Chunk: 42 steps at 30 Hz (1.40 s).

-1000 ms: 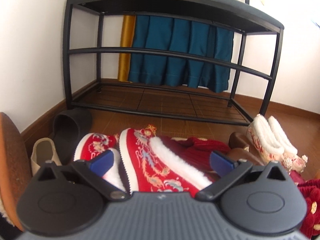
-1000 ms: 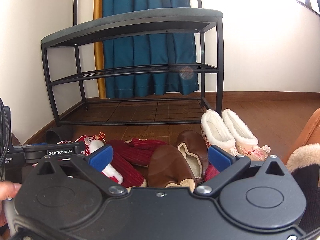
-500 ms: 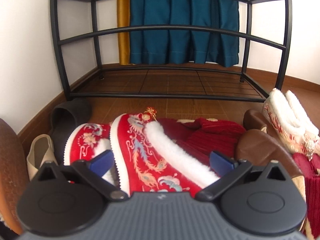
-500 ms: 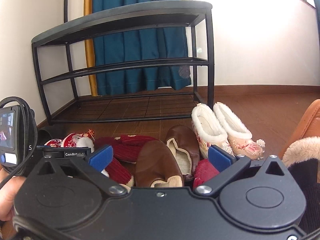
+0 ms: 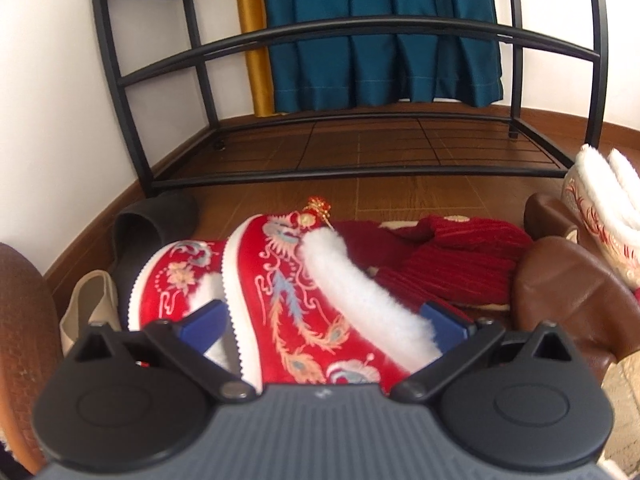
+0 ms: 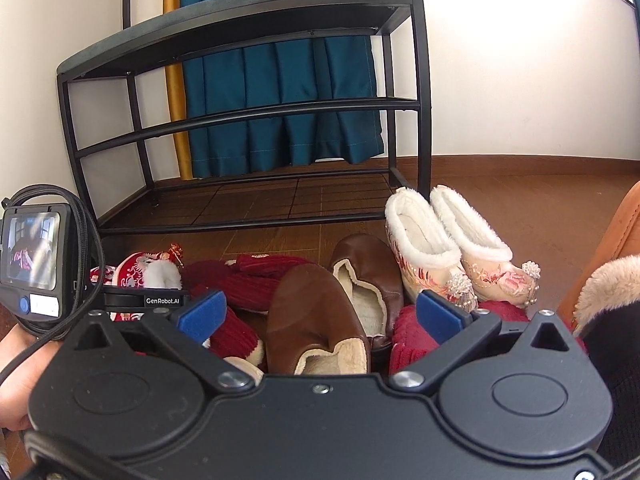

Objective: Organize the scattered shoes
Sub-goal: 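Move the left gripper down to the red embroidered boot's white fur cuff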

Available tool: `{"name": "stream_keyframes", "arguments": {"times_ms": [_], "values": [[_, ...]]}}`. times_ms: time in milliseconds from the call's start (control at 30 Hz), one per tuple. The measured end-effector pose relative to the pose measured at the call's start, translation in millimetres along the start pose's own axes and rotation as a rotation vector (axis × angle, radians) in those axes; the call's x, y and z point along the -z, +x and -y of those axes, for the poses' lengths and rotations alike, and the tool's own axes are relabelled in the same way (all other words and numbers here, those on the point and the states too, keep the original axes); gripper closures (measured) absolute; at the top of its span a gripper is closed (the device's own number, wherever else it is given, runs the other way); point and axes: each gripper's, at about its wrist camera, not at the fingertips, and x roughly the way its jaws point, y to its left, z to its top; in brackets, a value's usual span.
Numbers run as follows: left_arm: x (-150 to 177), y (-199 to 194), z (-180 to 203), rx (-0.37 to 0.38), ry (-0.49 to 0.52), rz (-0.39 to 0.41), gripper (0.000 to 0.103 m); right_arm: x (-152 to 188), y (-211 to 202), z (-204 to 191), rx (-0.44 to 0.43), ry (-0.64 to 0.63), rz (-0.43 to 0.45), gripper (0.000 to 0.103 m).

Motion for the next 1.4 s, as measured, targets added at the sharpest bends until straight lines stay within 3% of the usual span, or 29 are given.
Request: {"name": "stream_keyframes", "arguments": {"times_ms": [233, 800, 867, 1067, 1233, 1300, 1400], "values": [[3.1, 7.0, 7.7, -0.031, 0.038, 0.022, 0.0, 2.2, 5.0, 0.6, 0.003, 0.0, -0.01, 0.0], [8.9, 7.8, 1.8, 0.006, 0.002, 0.051, 0.001, 2.6, 10.3, -4.3, 0.002, -0.018, -0.024, 0.0], [8.7, 9.1, -0.5, 0.04, 0.004, 0.044, 0.004, 2.5, 10.1, -5.3, 0.0, -0.024, -0.023, 0.0], [10.5, -2.4, 2.9, 0.047, 0.04, 0.098, 0.023, 2.5, 10.2, -4.9, 0.006, -0.025, -0.019, 0.0], [8.8, -10.8, 1.3, 0.072, 0.027, 0.111, 0.047, 3.0, 8.3, -7.3, 0.0, -0.035, -0.019, 0.0], [5.8, -13.8, -2.0, 0.084, 0.005, 0.102, 0.065, 1.9, 7.2, -6.8, 0.0, -0.031, -0.016, 0.0], [-0.9, -16.7, -10.8, 0.101, -0.063, 0.062, 0.066, -0.7, 5.0, -5.5, 0.002, -0.025, -0.009, 0.0]]}}
